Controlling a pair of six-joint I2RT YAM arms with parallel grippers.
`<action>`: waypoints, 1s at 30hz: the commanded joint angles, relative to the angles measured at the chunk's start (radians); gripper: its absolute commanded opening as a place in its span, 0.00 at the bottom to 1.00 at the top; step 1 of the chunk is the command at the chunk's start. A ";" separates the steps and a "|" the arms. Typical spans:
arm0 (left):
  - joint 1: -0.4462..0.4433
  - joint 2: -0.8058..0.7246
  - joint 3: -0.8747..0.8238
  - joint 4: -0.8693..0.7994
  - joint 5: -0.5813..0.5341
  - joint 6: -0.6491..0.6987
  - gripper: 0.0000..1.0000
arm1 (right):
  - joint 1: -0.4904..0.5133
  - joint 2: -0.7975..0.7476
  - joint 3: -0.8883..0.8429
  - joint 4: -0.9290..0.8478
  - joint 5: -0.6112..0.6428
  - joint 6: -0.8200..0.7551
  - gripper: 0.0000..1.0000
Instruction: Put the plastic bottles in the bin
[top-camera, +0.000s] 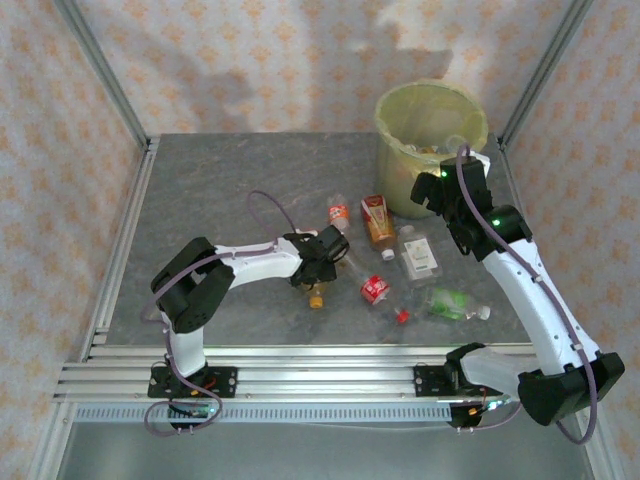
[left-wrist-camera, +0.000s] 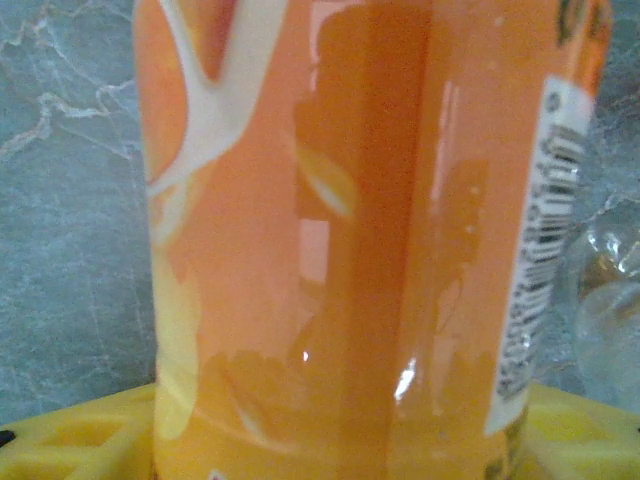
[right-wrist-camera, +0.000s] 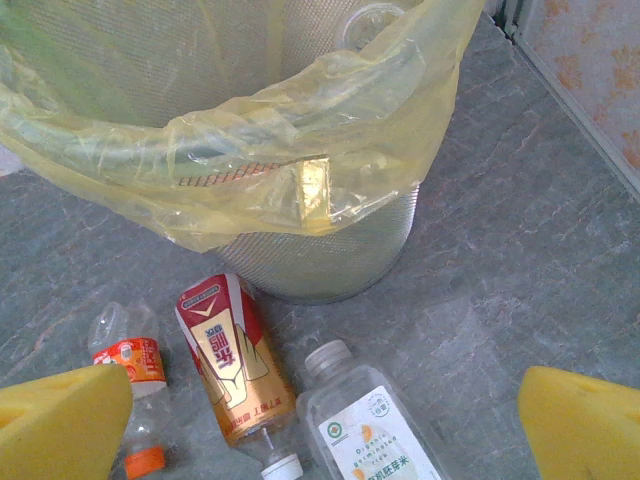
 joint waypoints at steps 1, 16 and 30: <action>-0.010 -0.001 0.036 -0.006 -0.020 -0.007 0.67 | 0.004 0.000 -0.008 0.018 0.006 0.007 0.99; -0.020 -0.010 0.077 -0.007 -0.057 0.003 0.67 | 0.003 0.003 -0.010 0.018 -0.003 0.005 0.99; -0.019 -0.034 0.058 -0.018 -0.090 -0.004 0.67 | 0.003 0.002 -0.010 0.023 -0.012 0.006 0.99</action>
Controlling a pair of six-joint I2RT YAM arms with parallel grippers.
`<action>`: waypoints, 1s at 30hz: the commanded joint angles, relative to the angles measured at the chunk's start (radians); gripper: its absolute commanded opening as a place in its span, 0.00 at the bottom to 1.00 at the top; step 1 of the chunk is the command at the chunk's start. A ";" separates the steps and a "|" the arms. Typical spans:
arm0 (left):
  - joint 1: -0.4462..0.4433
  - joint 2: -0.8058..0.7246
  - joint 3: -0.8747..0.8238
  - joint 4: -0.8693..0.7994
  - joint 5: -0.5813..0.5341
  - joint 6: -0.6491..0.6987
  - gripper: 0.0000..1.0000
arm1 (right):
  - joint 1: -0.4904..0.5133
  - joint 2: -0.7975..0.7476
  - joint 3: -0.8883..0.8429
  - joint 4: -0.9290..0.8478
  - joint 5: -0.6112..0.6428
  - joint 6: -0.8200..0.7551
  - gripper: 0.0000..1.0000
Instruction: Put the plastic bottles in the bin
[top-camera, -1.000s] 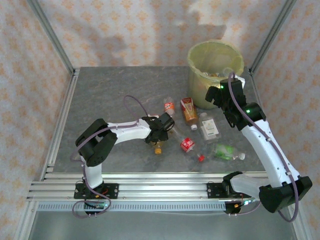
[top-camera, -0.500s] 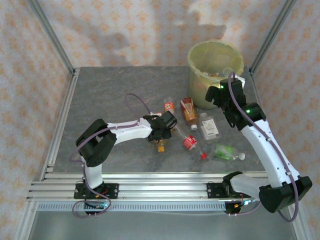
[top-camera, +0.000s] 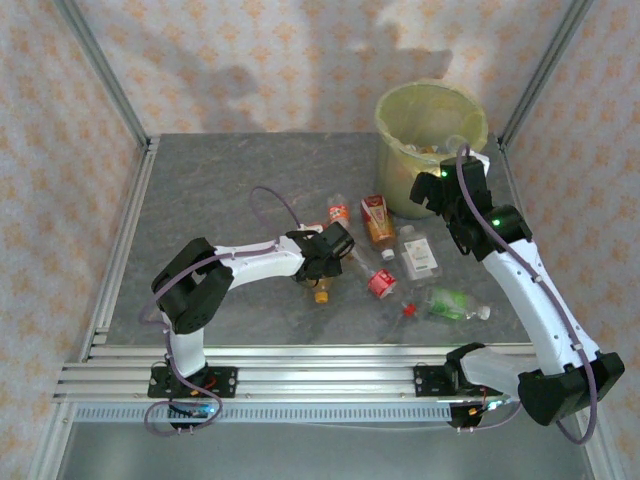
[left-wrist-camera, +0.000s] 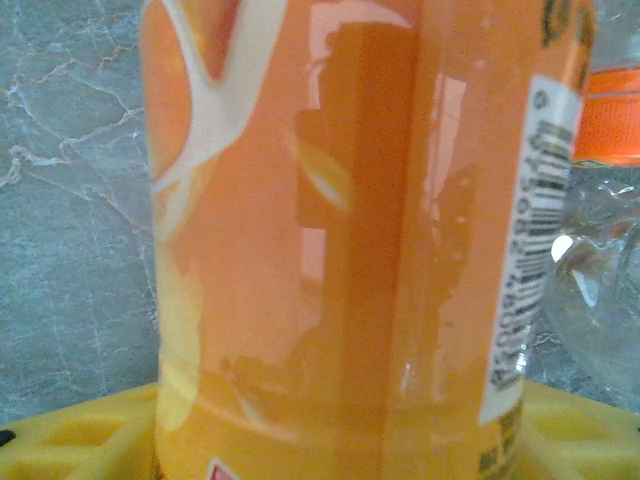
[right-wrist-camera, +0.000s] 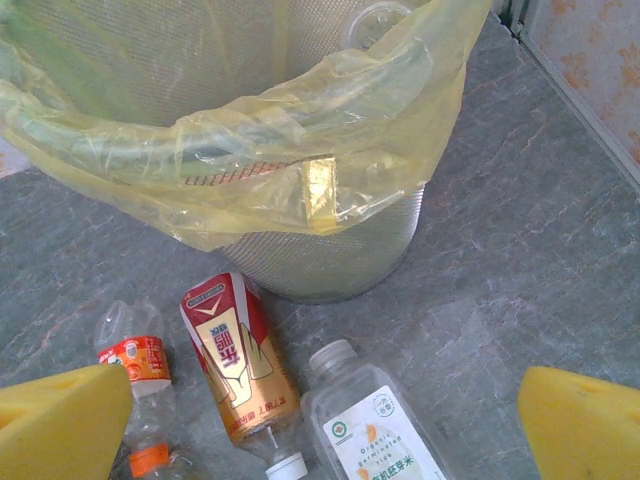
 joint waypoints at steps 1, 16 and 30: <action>-0.007 -0.034 0.012 -0.023 -0.058 -0.006 0.67 | 0.003 0.002 -0.009 0.018 -0.001 0.006 0.99; -0.007 -0.028 0.007 -0.018 -0.048 -0.009 0.67 | 0.003 0.003 -0.010 0.018 -0.001 0.006 0.99; -0.007 -0.028 0.005 -0.021 -0.053 -0.013 0.67 | 0.003 -0.002 -0.009 0.015 -0.006 0.006 0.99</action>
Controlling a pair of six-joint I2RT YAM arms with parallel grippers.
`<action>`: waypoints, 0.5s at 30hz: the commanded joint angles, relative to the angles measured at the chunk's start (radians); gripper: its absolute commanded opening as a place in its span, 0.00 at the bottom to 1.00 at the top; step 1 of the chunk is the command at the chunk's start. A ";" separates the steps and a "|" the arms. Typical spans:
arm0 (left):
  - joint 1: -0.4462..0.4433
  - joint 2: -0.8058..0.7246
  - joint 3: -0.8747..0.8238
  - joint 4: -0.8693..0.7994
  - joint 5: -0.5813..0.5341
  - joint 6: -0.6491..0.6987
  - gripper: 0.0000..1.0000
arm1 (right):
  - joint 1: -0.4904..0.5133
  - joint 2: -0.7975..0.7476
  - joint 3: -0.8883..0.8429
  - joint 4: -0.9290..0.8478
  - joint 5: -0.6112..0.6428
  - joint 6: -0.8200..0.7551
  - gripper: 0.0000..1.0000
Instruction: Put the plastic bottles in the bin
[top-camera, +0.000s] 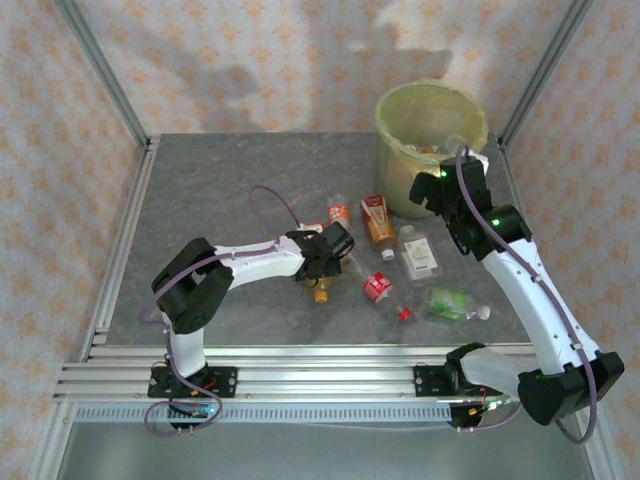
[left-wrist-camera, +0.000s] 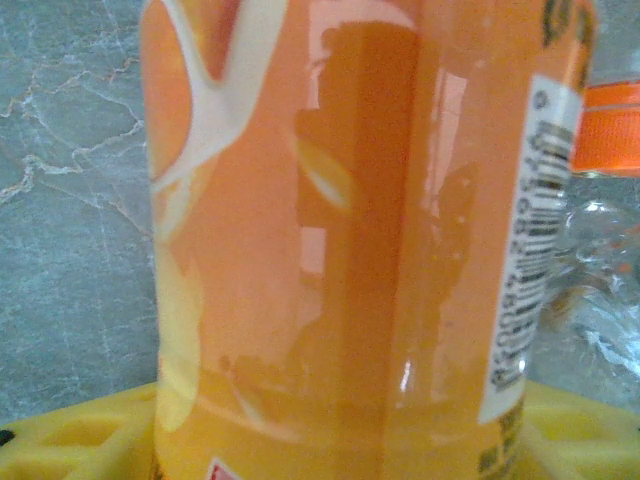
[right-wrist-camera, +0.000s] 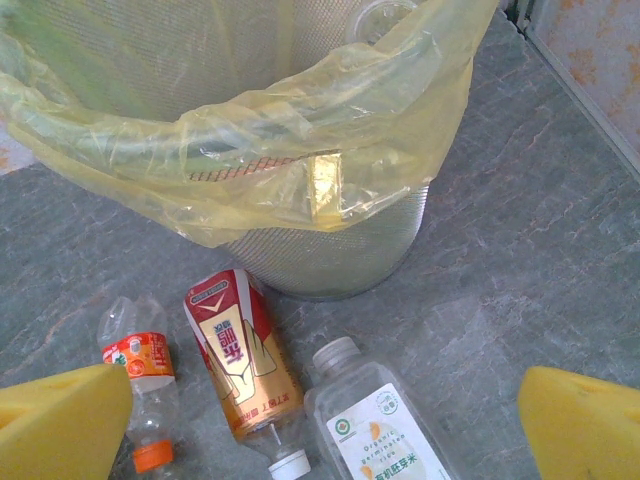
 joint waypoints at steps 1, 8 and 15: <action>-0.007 -0.031 0.004 -0.023 -0.043 -0.011 0.67 | 0.003 -0.005 -0.008 0.014 0.002 0.006 0.99; -0.006 -0.088 -0.010 -0.040 -0.108 0.013 0.67 | 0.003 -0.008 -0.004 0.016 -0.009 0.009 0.99; -0.006 -0.183 -0.043 -0.028 -0.195 0.115 0.67 | 0.003 -0.001 0.010 0.026 -0.056 0.003 0.99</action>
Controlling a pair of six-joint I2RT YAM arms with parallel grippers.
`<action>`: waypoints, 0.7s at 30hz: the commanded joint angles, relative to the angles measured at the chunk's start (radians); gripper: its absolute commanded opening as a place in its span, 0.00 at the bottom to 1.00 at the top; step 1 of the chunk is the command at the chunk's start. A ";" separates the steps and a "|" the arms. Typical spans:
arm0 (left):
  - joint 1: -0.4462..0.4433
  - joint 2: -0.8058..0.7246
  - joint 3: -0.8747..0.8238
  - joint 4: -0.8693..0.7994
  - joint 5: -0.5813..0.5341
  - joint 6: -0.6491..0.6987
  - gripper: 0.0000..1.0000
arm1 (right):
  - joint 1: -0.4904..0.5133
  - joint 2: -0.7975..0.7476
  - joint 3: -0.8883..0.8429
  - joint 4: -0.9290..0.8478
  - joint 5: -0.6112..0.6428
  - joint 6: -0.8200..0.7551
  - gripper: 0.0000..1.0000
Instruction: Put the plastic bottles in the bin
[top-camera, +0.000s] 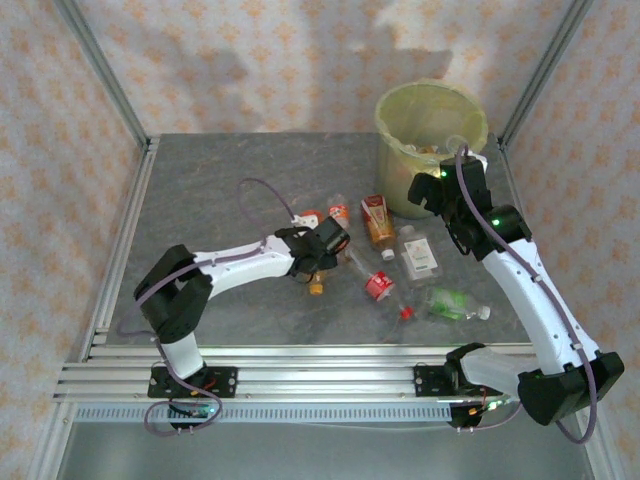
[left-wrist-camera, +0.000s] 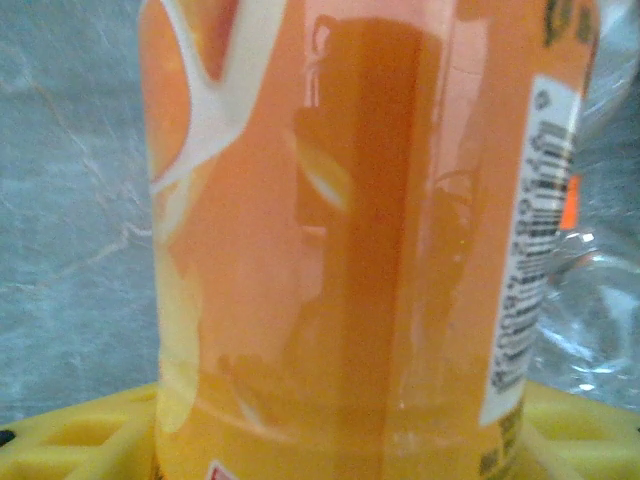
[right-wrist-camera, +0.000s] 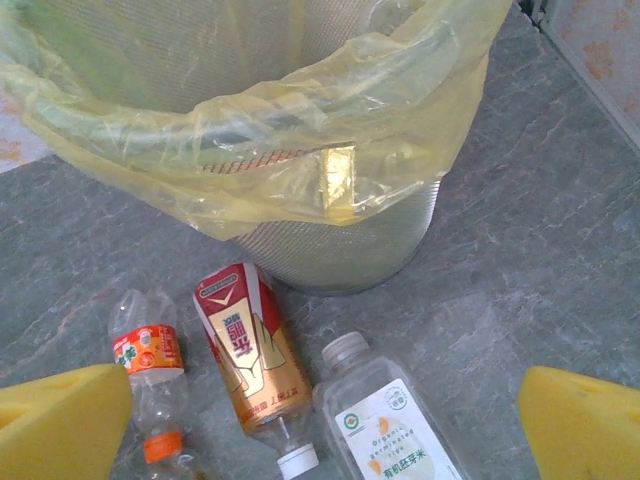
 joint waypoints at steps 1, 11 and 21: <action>-0.006 -0.066 -0.027 -0.006 -0.105 0.085 0.67 | 0.003 0.001 0.014 0.027 -0.042 0.003 0.99; 0.022 -0.223 -0.076 0.229 -0.042 0.442 0.67 | 0.003 0.015 0.007 0.199 -0.413 0.064 0.99; 0.105 -0.322 -0.067 0.434 0.325 0.584 0.67 | 0.003 0.081 -0.045 0.499 -0.753 0.212 0.99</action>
